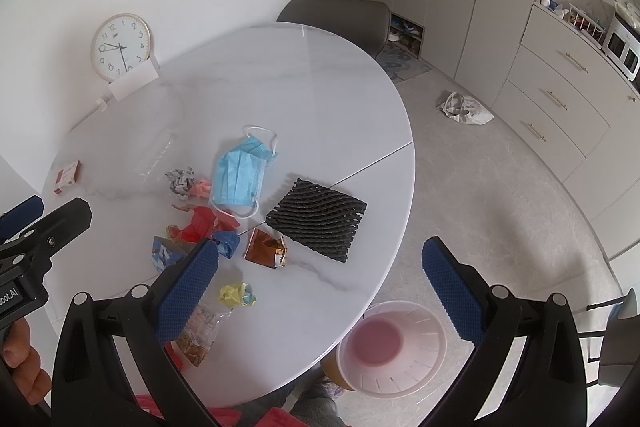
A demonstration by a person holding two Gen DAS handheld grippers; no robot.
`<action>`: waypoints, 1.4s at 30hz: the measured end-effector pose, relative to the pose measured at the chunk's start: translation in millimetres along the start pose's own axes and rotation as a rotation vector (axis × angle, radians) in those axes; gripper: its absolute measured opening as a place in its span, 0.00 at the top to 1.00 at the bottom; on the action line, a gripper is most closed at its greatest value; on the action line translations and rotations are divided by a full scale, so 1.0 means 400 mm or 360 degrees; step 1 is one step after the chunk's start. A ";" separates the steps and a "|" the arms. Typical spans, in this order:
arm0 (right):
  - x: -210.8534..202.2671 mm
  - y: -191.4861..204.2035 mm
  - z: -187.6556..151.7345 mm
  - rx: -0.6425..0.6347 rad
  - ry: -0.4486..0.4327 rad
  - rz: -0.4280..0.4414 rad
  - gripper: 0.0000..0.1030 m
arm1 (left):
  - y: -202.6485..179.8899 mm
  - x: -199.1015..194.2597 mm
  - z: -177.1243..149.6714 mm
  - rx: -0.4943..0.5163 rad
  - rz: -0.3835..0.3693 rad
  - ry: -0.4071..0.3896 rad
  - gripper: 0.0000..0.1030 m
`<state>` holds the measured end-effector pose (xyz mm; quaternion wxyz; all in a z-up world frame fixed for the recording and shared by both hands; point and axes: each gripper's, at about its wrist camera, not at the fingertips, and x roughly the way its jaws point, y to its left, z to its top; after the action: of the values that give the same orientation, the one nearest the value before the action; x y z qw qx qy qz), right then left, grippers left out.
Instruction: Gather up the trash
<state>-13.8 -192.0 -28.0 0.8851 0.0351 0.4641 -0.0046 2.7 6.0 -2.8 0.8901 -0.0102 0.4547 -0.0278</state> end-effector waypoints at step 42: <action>0.003 0.007 -0.002 -0.0009 0.0006 -0.0005 0.02 | -0.003 -0.005 0.000 0.0008 0.0002 0.0000 0.07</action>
<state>-13.7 -189.2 -29.5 0.8842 0.0320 0.4660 -0.0045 1.5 5.1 -1.3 0.8902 -0.0078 0.4547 -0.0282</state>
